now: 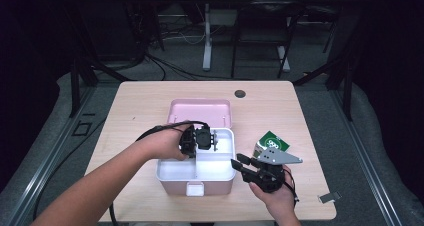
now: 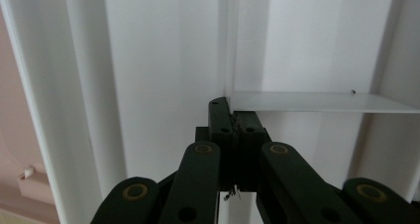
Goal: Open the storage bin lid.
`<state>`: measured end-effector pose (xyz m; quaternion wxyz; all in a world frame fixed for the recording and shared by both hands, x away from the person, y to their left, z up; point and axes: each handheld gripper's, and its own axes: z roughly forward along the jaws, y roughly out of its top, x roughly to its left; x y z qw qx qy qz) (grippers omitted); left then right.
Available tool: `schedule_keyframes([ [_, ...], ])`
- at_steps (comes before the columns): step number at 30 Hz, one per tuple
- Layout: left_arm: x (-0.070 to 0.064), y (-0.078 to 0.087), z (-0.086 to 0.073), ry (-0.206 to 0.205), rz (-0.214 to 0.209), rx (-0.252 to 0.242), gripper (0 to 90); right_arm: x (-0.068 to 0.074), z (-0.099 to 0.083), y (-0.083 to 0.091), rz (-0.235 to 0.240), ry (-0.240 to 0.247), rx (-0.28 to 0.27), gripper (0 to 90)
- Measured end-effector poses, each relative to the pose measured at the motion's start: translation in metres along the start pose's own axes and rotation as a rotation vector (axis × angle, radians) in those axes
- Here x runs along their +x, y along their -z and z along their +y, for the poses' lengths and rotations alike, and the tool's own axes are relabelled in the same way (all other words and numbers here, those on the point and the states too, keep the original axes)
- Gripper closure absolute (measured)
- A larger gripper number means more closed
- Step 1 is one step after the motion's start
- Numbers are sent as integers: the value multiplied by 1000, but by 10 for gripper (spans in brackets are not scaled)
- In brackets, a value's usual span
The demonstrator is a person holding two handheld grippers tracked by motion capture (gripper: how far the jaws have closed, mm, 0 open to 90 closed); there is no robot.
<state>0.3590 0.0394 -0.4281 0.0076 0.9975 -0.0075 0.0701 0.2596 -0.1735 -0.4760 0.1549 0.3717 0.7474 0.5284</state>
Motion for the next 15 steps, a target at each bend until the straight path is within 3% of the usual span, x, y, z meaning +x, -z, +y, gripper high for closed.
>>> schedule_keyframes([
  [15, 3, 15, -5, 38, 20, -17, 891, 4, 3, 3, 4, 6, -25, 675],
])
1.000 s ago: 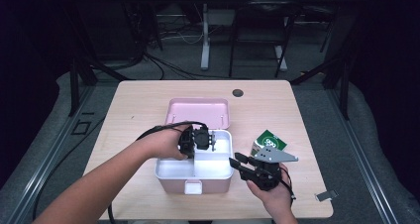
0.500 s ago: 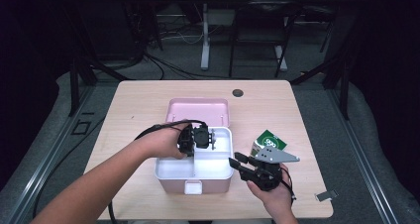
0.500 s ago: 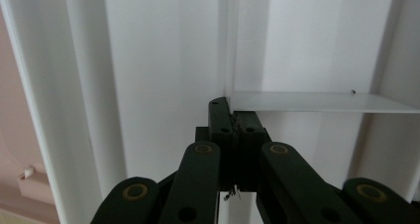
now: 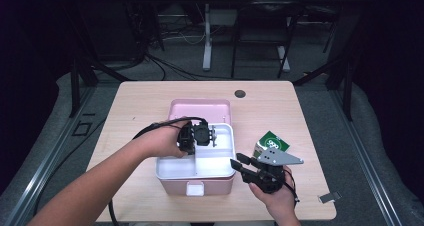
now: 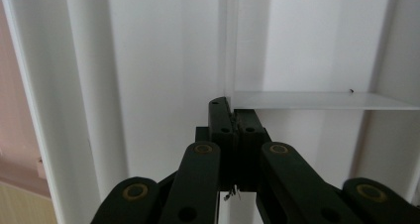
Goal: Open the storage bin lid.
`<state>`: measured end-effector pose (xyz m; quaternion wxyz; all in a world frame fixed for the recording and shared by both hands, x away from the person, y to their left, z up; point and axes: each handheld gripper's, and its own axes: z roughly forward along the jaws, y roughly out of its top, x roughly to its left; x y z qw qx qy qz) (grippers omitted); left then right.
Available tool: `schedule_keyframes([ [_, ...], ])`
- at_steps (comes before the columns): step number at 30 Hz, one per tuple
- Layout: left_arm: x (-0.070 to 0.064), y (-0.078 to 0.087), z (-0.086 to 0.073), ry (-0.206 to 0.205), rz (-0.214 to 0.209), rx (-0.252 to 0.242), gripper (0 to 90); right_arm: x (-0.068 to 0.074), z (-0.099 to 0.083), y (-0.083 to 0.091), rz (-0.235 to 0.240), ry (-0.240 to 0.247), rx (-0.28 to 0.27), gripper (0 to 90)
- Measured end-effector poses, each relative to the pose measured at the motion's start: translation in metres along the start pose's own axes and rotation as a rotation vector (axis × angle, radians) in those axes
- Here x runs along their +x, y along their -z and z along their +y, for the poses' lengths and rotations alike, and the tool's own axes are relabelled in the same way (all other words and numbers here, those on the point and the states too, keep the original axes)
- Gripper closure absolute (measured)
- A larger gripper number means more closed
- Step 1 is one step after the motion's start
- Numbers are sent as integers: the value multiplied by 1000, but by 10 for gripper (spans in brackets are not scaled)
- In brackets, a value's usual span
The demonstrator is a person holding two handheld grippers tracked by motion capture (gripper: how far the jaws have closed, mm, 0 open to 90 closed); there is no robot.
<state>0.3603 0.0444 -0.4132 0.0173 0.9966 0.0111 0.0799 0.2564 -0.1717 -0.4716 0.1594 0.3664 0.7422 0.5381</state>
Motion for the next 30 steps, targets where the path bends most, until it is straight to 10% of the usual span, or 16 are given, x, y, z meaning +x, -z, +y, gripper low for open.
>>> schedule_keyframes([
  [16, 13, 6, -27, 102, 11, -5, 891, 1, -1, -2, 1, 4, 17, 671],
  [30, 24, 13, -65, 290, -6, -8, 891, 0, -5, -8, 3, -7, 35, 671],
])
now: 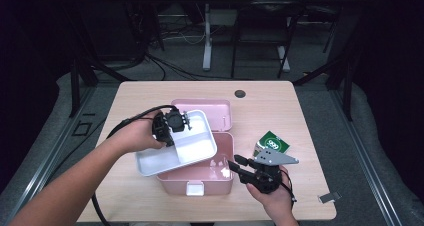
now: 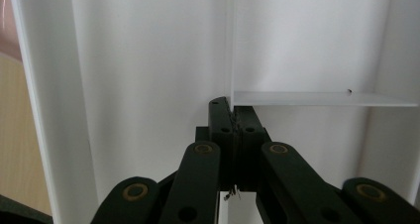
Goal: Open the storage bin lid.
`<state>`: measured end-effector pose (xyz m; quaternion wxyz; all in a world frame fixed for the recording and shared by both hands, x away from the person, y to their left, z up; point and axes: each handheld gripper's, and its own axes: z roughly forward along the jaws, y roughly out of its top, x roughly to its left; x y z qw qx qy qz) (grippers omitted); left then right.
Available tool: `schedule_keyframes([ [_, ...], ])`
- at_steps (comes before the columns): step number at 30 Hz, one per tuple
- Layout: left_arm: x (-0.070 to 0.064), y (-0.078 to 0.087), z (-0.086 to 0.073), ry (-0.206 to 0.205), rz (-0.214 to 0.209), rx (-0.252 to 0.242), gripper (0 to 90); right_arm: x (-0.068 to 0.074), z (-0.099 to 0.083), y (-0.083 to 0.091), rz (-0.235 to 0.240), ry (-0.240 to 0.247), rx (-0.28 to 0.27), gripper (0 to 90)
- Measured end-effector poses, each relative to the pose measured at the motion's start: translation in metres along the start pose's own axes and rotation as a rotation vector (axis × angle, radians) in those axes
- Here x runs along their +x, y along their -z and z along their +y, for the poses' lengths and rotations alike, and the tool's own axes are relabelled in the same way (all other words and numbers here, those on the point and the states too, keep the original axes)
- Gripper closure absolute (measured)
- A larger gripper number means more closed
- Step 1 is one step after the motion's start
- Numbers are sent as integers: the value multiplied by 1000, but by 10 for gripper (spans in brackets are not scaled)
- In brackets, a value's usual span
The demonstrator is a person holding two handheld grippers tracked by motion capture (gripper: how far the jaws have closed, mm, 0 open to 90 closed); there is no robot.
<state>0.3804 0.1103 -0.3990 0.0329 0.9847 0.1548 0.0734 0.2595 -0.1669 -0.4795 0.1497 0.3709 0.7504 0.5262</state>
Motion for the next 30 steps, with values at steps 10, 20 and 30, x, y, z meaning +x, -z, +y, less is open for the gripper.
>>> schedule_keyframes([
  [10, 13, 4, -25, 133, -8, -6, 891, 1, -2, -3, 4, 2, 11, 670],
  [20, 25, 13, -51, 253, -21, -31, 892, 2, -3, -5, 4, 0, 11, 667],
  [30, 35, 17, -71, 343, -17, -31, 892, 2, -4, -7, 4, 0, 16, 668],
])
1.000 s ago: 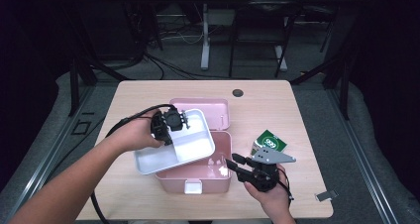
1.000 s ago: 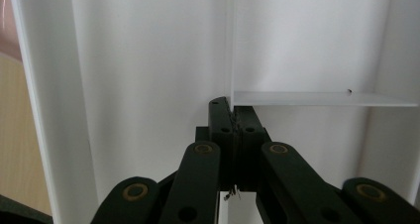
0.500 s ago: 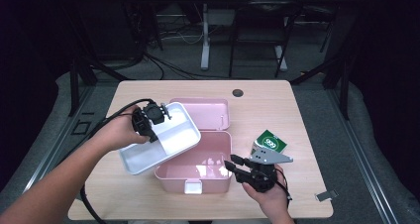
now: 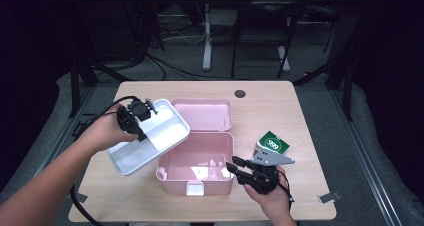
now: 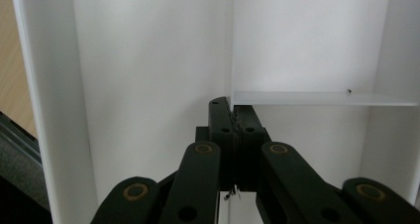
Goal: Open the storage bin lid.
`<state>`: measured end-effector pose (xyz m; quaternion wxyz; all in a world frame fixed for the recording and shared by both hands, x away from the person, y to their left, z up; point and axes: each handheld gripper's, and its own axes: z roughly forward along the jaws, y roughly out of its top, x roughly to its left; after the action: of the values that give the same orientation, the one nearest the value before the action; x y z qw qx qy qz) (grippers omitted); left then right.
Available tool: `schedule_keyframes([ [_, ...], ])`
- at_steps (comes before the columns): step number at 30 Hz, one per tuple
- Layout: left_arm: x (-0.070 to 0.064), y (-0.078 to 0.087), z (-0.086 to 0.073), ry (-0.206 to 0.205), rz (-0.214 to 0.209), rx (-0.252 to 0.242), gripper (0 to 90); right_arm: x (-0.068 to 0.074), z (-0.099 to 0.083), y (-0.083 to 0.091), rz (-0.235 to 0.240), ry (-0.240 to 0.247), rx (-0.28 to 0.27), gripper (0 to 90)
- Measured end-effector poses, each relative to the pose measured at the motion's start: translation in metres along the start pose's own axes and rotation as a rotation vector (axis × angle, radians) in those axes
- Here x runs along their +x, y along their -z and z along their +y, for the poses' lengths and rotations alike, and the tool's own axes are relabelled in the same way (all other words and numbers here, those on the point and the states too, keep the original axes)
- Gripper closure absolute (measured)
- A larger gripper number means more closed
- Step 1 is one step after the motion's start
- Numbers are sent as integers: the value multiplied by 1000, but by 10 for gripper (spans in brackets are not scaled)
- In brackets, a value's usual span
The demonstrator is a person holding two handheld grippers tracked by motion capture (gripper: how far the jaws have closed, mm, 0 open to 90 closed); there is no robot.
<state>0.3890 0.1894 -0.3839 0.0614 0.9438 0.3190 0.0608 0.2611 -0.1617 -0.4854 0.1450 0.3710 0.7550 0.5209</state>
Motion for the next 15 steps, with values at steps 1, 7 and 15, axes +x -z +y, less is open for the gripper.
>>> schedule_keyframes([
  [1, 1, 0, -1, 11, 2, -1, 892, 0, 0, 0, 0, 0, -2, 668],
  [7, 7, 1, -10, 45, -6, 4, 892, 0, -1, -1, 0, 2, 1, 668],
  [15, 14, 1, -21, 65, -13, 22, 892, 1, -1, -1, 7, 0, 9, 668],
])
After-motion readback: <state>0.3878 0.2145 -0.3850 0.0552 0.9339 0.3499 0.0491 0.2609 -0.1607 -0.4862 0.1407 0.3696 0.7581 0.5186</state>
